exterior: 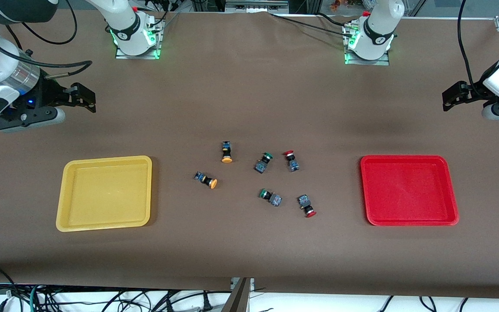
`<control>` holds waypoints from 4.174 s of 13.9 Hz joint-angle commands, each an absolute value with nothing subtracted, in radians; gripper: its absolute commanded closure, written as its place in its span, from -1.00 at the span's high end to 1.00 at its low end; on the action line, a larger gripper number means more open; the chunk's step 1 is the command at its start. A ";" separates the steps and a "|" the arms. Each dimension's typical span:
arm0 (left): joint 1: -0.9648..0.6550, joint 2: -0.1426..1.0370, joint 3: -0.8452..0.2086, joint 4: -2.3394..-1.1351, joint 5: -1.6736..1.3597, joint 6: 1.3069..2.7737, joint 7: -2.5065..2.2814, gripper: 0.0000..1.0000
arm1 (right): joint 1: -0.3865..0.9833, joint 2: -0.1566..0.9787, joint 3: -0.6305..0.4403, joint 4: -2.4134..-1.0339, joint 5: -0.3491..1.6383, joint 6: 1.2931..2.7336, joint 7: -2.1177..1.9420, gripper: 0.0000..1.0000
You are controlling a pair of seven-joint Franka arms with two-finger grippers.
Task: Place red and yellow buttons in trays
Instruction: 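Grasp a yellow button with the right gripper and a red button with the left gripper, then set the yellow button in the yellow tray while the left gripper moves red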
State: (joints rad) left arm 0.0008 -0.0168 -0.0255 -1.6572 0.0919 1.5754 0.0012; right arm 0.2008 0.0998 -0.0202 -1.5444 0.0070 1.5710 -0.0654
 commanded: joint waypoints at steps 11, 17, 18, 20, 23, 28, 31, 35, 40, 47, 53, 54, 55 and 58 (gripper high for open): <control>-0.122 0.260 -0.034 -1.623 -0.118 1.714 -0.113 1.00 | 0.457 0.647 -0.011 -1.491 0.009 2.138 -0.340 1.00; -0.325 0.446 -0.034 -1.624 -0.120 2.003 -0.542 1.00 | 0.488 0.774 -0.011 -1.477 0.011 2.299 -0.382 1.00; -0.349 0.475 -0.034 -1.626 -0.120 2.040 -0.584 1.00 | 0.489 0.791 -0.011 -1.477 0.017 2.333 -0.379 0.99; -0.408 0.535 -0.029 -1.638 -0.114 2.118 -0.656 1.00 | 0.495 0.819 -0.011 -1.479 0.020 2.379 -0.380 0.92; -0.432 0.586 -0.031 -1.638 -0.112 2.172 -0.696 1.00 | 0.497 0.821 -0.011 -1.479 0.015 2.381 -0.382 0.34; -0.452 0.624 -0.031 -1.641 -0.112 2.203 -0.698 1.00 | 0.480 0.807 -0.012 -1.480 0.025 2.364 -0.377 -1.00; -0.483 0.676 -0.031 -1.643 -0.112 2.256 -0.699 1.00 | 0.425 0.732 -0.020 -1.477 0.015 2.216 -0.426 -1.00; -0.500 0.710 -0.028 -1.643 -0.098 2.313 -0.698 0.63 | 0.264 0.672 -0.025 -1.479 0.021 2.073 -0.720 -1.00; -0.512 0.707 -0.028 -1.652 -0.069 2.303 -0.693 -0.78 | 0.103 0.722 -0.025 -1.489 0.006 2.143 -0.913 -0.98; -0.482 0.569 0.121 -1.635 -0.066 2.085 -0.620 -0.82 | 0.071 0.755 -0.025 -1.482 0.167 2.149 -0.858 0.99; -0.283 0.552 0.173 -1.643 -0.067 2.066 -0.195 -0.80 | 0.185 0.675 -0.009 -1.476 0.181 1.982 -0.426 0.98; -0.247 0.561 0.172 -1.647 -0.067 2.071 -0.131 -0.80 | 0.216 0.672 -0.006 -1.477 0.181 1.959 -0.335 0.99; -0.232 0.583 0.172 -1.654 -0.067 2.086 -0.089 -0.77 | 0.242 0.657 0.006 -1.485 0.181 1.948 -0.236 0.99; -0.226 0.603 0.170 -1.747 -0.067 2.199 -0.075 -0.76 | 0.354 0.641 0.052 -1.505 0.178 1.953 0.149 0.99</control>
